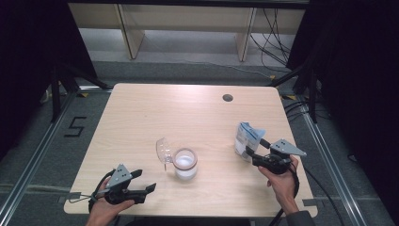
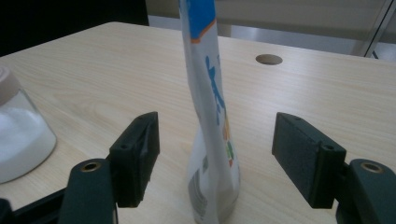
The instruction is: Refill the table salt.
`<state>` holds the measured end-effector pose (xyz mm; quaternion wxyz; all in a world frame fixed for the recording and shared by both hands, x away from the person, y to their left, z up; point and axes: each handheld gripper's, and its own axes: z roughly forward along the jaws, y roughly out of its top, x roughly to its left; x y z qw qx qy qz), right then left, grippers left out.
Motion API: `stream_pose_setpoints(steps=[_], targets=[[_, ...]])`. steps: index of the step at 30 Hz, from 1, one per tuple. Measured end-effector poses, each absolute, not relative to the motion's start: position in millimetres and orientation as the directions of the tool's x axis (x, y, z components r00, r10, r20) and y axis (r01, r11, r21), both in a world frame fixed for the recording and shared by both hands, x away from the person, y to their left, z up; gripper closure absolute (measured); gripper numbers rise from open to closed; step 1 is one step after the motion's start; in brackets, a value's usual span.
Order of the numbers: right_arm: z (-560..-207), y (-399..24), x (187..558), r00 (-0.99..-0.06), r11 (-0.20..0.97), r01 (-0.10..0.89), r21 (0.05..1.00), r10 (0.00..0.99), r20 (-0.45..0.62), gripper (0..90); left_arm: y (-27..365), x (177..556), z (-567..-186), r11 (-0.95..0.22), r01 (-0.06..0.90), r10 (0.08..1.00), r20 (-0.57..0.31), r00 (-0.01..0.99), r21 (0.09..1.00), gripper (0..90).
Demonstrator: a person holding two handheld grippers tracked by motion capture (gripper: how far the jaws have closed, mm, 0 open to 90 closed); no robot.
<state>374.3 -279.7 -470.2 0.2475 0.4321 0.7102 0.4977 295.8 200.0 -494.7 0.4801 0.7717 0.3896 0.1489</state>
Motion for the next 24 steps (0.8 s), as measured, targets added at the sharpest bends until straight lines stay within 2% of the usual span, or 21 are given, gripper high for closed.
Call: stream_pose_setpoints(steps=[11,14,15,16,17,21,22,24], targets=[[-466,-283,363,-0.500,0.124,0.365,0.923,0.862,0.082,30.7,201,296,-494,-0.253,0.458,0.747,-0.129,0.653,0.852,23.8],[-464,-284,360,-0.508,0.144,0.362,0.921,0.859,0.065,30.7,201,297,-494,-0.248,0.457,0.747,-0.132,0.651,0.854,23.8],[-465,-282,358,-0.482,0.124,0.365,0.923,0.873,0.073,30.6,201,296,-494,-0.248,0.457,0.748,-0.132,0.651,0.854,23.8],[-465,-284,359,-0.503,0.150,0.346,0.926,0.863,0.048,30.5,201,296,-494,-0.247,0.458,0.748,-0.133,0.651,0.854,23.8],[-464,-283,357,-0.497,0.131,0.369,0.920,0.864,0.076,30.5,201,296,-494,-0.247,0.457,0.747,-0.132,0.651,0.855,23.8],[-465,-284,355,-0.509,0.153,0.352,0.923,0.859,0.052,30.2,201,297,-494,-0.245,0.456,0.745,-0.135,0.654,0.856,23.8],[-464,-282,351,-0.488,0.118,0.382,0.917,0.868,0.091,30.0,201,297,-494,-0.245,0.456,0.745,-0.135,0.654,0.856,23.8],[-465,-284,352,-0.496,0.140,0.361,0.922,0.866,0.062,29.8,201,297,-494,-0.246,0.456,0.745,-0.134,0.653,0.855,23.8]])
